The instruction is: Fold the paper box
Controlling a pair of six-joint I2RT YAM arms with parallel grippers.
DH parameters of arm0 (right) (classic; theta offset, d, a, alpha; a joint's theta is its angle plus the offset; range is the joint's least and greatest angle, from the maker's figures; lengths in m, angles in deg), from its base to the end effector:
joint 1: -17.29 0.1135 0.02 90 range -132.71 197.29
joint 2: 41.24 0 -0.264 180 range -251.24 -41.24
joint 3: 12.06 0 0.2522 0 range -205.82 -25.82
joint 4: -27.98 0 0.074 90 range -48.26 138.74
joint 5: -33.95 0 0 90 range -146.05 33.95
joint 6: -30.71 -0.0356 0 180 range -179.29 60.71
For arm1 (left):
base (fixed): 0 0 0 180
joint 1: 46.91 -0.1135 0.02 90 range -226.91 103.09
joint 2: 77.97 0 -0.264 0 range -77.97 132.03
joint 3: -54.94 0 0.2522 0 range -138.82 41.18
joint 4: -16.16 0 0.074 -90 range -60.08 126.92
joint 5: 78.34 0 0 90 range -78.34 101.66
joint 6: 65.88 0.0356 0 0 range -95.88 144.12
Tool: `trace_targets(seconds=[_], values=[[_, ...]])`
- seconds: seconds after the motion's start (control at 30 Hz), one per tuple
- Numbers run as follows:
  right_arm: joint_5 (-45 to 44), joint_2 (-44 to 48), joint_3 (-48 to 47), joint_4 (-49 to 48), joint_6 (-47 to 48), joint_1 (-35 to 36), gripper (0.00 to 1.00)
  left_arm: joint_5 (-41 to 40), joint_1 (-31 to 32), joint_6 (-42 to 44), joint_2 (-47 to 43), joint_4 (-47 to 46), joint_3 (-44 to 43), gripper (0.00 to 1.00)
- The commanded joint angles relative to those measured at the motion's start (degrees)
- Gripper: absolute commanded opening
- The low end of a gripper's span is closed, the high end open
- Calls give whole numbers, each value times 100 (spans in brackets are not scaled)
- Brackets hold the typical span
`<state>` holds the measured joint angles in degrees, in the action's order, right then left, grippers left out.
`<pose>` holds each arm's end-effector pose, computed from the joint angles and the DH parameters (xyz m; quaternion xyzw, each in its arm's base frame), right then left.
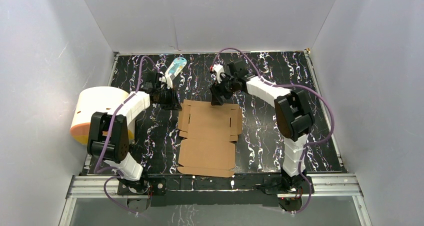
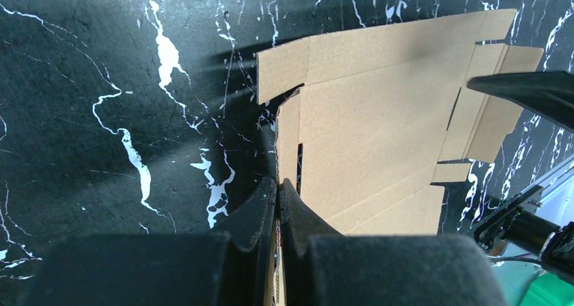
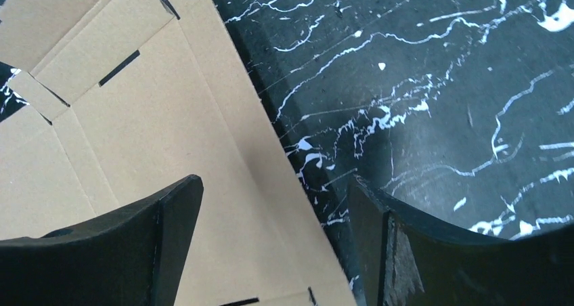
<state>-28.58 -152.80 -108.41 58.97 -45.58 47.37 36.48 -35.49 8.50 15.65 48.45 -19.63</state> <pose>0.3669 0.2315 0.2167 -0.4183 0.8033 0.2696 0.3273 0.3318 -0.0823 0.2116 0.0373 0.9236 -0.2727 0.2669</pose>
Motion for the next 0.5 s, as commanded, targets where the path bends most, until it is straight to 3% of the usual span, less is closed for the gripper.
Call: trace_targets(seconds=[0.0,0.47], values=[[597,-325,-625,270,474,-42,84,197,53,293,-506,-198,172,0],[1517,-838,-1027,803,904,-41,58,289,62,354,-853,-415,307,0]])
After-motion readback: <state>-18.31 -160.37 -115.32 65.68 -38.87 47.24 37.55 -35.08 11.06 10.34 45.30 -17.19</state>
